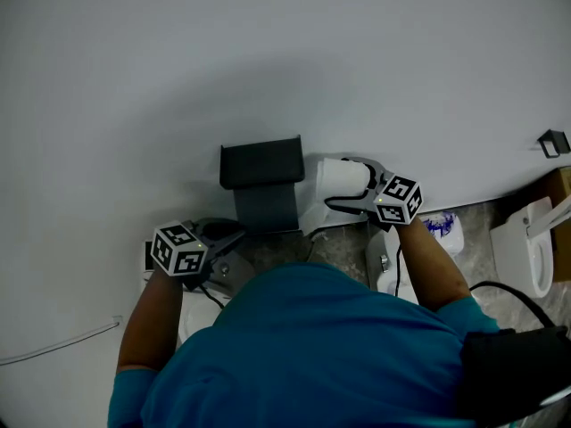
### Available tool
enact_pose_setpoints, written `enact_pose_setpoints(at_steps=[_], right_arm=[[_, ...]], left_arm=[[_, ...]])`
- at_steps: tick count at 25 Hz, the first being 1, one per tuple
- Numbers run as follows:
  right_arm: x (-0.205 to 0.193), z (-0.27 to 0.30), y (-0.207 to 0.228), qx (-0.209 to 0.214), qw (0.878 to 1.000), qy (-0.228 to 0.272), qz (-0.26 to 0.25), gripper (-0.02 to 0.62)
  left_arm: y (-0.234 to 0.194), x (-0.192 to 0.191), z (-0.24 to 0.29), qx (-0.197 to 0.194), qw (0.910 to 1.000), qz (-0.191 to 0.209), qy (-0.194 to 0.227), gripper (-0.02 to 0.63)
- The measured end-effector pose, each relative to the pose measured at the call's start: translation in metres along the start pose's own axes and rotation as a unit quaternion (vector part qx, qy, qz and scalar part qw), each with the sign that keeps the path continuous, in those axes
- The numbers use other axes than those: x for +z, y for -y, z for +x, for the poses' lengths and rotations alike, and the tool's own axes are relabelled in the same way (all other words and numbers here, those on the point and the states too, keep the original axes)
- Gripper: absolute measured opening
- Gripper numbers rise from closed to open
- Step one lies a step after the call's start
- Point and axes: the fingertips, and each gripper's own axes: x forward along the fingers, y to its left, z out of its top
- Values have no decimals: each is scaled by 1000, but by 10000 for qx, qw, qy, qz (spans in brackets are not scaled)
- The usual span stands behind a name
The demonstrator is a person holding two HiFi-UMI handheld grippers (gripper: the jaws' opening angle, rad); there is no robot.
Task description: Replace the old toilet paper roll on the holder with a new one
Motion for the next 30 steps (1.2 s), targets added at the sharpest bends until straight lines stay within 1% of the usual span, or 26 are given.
enact_pose_setpoints(at_steps=[4, 9, 16, 21, 30], right_arm=[[7, -10, -4, -41, 9999, 111, 22, 479], [15, -23, -9, -101, 9997, 200, 33, 479], [19, -33, -14, -170, 9996, 208, 22, 479], [24, -36, -16, -145, 9997, 215, -16, 479], [24, -40, -17, -212, 9996, 193, 25, 479]], left_arm=[[-3, -1, 2, 50, 10000, 51, -1, 44], [-13, -5, 10, 282, 9994, 195, -82, 37], [-28, -8, 20, 473, 9982, 336, -157, 31], [-37, -7, 27, 603, 9970, 448, -192, 29], [-58, -2, 39, 1026, 9924, 651, -215, 32]])
